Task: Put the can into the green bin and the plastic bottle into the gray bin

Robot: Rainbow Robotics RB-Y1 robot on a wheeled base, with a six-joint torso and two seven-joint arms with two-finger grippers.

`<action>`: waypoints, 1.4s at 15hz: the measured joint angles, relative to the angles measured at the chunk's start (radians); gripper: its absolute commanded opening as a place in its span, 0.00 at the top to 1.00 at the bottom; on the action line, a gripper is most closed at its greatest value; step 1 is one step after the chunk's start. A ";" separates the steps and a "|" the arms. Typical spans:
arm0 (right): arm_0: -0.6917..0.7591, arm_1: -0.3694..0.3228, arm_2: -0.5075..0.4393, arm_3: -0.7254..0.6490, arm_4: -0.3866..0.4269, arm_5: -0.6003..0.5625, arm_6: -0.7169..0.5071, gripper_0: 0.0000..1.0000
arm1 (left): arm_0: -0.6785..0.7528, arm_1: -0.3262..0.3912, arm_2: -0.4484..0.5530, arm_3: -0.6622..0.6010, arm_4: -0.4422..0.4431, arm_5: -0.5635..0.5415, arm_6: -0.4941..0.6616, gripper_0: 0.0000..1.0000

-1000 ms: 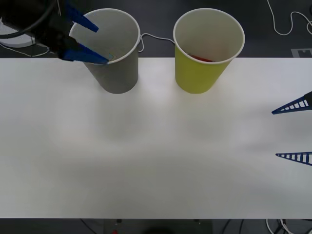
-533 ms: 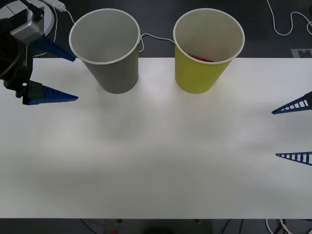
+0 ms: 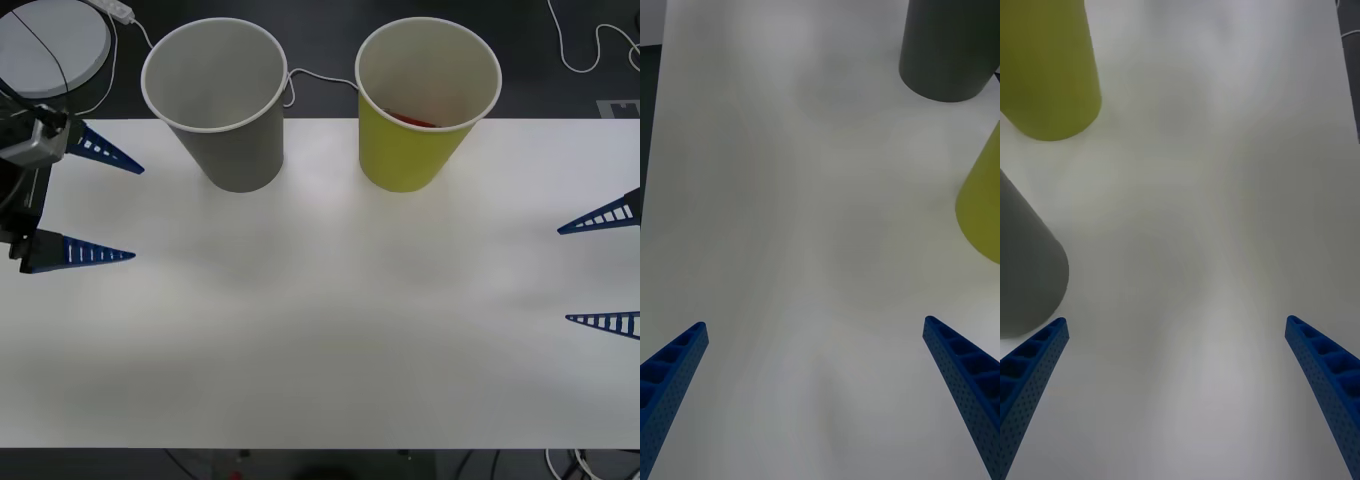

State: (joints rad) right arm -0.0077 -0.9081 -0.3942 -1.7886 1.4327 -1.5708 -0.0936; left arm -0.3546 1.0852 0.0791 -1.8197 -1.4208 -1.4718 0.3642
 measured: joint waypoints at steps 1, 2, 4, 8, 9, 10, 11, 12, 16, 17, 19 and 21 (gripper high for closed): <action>0.000 0.000 0.000 0.000 0.000 0.000 0.000 0.00 | 0.027 -0.017 0.018 0.000 0.000 0.000 -0.032 0.00; 0.000 0.000 0.000 0.000 0.000 0.000 0.000 0.00 | 0.051 -0.036 0.034 0.001 -0.004 0.000 -0.061 0.00; 0.000 0.000 0.000 0.000 0.000 0.000 0.000 0.00 | 0.094 -0.072 0.052 0.001 -0.020 0.000 -0.116 0.00; 0.000 0.000 0.000 0.000 0.000 0.000 0.000 0.00 | 0.149 -0.125 0.079 0.001 -0.039 -0.001 -0.177 0.00; 0.000 0.000 0.000 0.000 0.000 0.000 0.000 0.00 | 0.161 -0.142 0.086 0.001 -0.044 -0.001 -0.197 0.00; 0.000 0.000 0.000 0.000 0.000 0.000 0.000 0.00 | 0.169 -0.158 0.093 0.002 -0.053 -0.001 -0.210 0.00; 0.000 0.000 0.000 0.000 0.000 0.000 0.000 0.00 | 0.174 -0.172 0.100 0.002 -0.060 -0.006 -0.218 0.00; 0.000 0.000 0.000 0.000 0.000 0.000 0.000 0.00 | 0.176 -0.186 0.110 0.002 -0.066 -0.020 -0.223 0.00; 0.000 0.000 0.000 0.000 0.000 0.000 0.000 0.00 | 0.177 -0.214 0.139 0.002 -0.092 -0.063 -0.232 0.00; 0.000 0.000 0.000 0.000 0.000 0.000 0.000 0.00 | 0.177 -0.214 0.139 0.002 -0.096 -0.064 -0.234 0.00; 0.000 0.000 0.000 0.000 0.000 0.000 0.000 0.00 | 0.177 -0.214 0.140 0.002 -0.103 -0.069 -0.246 0.00; 0.000 0.000 0.000 0.000 0.000 0.000 0.000 0.00 | 0.176 -0.213 0.146 0.001 -0.112 -0.085 -0.263 0.00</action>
State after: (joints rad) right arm -0.0077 -0.9081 -0.3942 -1.7886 1.4327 -1.5708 -0.0936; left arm -0.1790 0.8724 0.2251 -1.8189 -1.5332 -1.5572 0.1010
